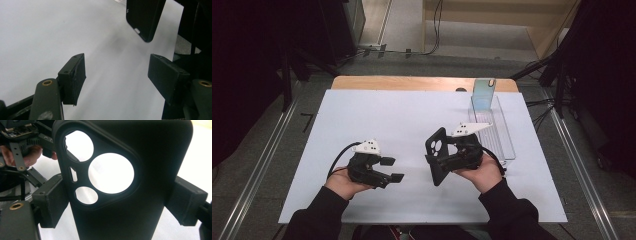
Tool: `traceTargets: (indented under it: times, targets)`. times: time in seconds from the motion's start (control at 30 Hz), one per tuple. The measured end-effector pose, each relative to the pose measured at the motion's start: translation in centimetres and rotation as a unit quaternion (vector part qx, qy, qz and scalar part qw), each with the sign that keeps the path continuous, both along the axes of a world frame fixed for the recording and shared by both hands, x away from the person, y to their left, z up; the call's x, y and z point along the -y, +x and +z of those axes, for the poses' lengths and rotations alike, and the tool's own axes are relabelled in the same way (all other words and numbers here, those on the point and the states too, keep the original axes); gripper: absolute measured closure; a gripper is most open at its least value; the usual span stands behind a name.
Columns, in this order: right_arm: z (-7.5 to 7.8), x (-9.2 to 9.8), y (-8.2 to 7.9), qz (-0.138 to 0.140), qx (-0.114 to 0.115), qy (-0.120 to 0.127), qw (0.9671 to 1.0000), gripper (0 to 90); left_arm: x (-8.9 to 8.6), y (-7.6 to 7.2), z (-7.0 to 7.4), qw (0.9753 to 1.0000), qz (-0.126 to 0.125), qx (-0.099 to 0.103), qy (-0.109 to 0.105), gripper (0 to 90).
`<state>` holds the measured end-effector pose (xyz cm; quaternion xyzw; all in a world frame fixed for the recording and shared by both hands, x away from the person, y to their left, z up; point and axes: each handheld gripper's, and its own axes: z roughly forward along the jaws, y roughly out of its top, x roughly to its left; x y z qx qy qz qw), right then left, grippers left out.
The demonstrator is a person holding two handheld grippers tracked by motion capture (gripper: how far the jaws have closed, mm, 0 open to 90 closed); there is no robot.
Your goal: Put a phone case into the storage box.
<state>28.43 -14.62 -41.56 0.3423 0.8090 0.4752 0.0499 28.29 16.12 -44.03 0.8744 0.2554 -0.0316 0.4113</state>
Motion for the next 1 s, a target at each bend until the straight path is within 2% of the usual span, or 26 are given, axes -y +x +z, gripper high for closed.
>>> traceTargets:
  times: [0.43, 0.67, 1.0]
  targets:
    - [1.0, 1.2, 0.4, 0.008, -0.005, 0.002, 1.0, 12.0, -1.7, -0.9, -0.7, 0.9999, 0.012, -0.005, 0.011, 30.9]
    - [2.3, 2.6, 0.9, -0.001, -0.006, 0.019, 0.9998, 12.0, -2.4, -1.1, -0.7, 0.9996, 0.025, -0.008, 0.01, 30.9]
    - [3.9, 4.6, 1.5, -0.008, -0.001, 0.026, 0.9996, 12.0, -3.0, -1.5, -0.7, 0.9993, 0.034, -0.01, 0.011, 30.9]
